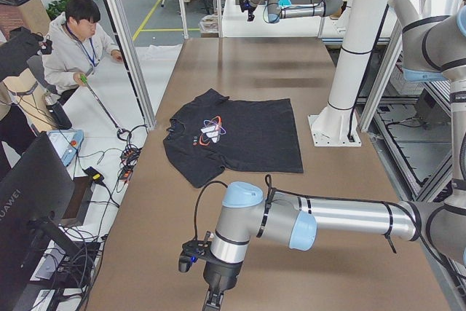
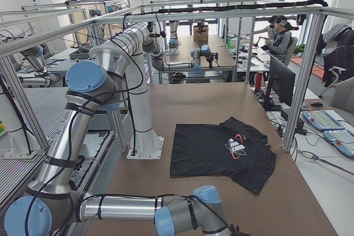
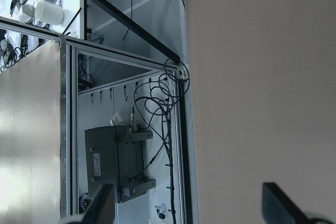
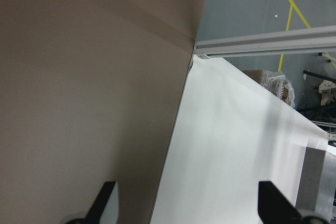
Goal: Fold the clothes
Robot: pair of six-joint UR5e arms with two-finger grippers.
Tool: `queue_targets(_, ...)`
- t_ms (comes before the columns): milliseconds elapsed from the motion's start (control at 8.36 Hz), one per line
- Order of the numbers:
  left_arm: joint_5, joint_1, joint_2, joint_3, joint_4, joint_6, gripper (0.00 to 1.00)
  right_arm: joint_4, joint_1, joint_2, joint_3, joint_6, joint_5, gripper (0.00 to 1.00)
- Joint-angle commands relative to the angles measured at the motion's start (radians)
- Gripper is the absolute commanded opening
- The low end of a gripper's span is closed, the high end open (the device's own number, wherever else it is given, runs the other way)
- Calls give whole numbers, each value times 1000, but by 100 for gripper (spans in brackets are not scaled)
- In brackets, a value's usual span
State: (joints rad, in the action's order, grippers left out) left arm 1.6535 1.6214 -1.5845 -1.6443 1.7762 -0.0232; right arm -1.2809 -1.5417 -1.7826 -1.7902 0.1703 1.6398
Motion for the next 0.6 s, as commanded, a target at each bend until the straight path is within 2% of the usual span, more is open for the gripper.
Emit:
queue_targets(0,0,0,3,1,2,-9,100,2,0,0,-2,0,0,94)
queue_targets(479,0,0,0,3,11,-1,100,2,0,9,-6,-3,0,94)
